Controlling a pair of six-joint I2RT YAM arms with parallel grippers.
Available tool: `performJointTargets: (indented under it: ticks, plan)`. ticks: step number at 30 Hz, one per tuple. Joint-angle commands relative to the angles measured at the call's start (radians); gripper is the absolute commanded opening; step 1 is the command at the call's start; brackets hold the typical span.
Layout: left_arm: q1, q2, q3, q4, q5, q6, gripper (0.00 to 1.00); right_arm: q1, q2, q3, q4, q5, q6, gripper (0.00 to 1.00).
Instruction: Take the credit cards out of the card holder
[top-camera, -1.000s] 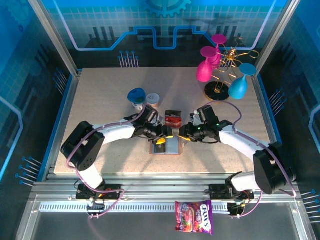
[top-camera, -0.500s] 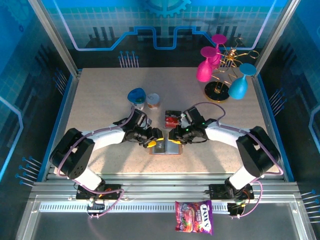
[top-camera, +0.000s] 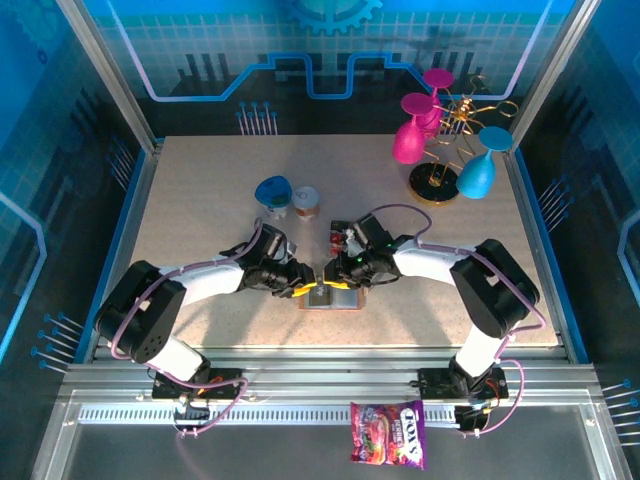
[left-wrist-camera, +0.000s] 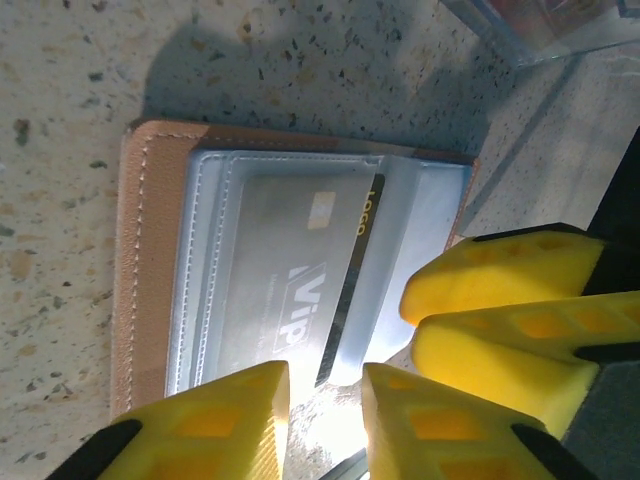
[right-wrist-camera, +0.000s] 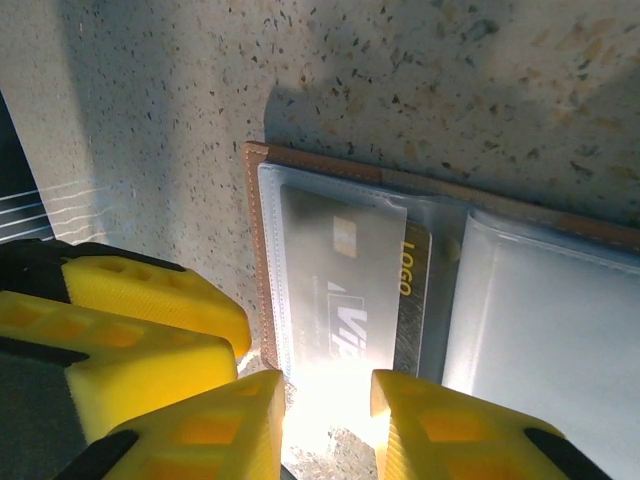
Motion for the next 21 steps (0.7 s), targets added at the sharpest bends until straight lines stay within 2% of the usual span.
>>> performJointTargets:
  ticks: [1,21]
  plan:
    - [0.007,0.018,-0.022,0.038,0.028,-0.003,0.22,0.019,0.026,0.030,-0.011,-0.003,0.007,0.30]
    - [0.022,0.053,-0.052,0.027,0.017,0.023,0.20,0.037,0.086,0.048,-0.030,0.005,0.001,0.30]
